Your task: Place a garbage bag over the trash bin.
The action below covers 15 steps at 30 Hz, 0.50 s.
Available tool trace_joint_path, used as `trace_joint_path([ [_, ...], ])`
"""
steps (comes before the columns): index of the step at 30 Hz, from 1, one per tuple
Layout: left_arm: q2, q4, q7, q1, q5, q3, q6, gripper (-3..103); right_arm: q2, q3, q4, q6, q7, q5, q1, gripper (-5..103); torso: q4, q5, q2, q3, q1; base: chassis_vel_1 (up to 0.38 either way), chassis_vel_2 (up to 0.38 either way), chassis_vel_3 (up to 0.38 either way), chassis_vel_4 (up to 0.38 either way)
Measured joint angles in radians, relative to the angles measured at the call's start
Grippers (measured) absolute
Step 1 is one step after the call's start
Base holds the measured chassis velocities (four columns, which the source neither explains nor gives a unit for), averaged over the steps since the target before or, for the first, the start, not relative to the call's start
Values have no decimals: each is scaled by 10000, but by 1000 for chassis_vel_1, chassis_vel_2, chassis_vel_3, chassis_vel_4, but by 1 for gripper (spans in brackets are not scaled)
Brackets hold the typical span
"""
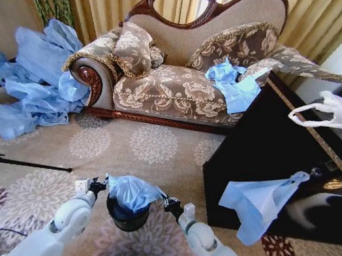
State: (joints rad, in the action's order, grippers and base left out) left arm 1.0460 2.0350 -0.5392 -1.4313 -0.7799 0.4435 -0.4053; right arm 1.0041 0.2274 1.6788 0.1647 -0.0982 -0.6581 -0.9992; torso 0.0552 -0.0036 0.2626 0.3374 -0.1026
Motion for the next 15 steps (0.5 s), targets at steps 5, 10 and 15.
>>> trace_joint_path([
  [5,-204,474,124,-79,189,177,14,89,-251,-405,622,293,-75,-375,-385,0,2,0,0,0,0,0,0,0,0],
  [10,-539,605,981,23,352,342,24,99,-163,-829,812,521,-42,-717,-628,15,2,1,0,0,0,0,0,0,0],
  [15,-830,457,2482,4,382,638,338,100,-99,-1234,858,519,-52,-757,-713,31,1,0,0,0,0,0,0,0,0],
])
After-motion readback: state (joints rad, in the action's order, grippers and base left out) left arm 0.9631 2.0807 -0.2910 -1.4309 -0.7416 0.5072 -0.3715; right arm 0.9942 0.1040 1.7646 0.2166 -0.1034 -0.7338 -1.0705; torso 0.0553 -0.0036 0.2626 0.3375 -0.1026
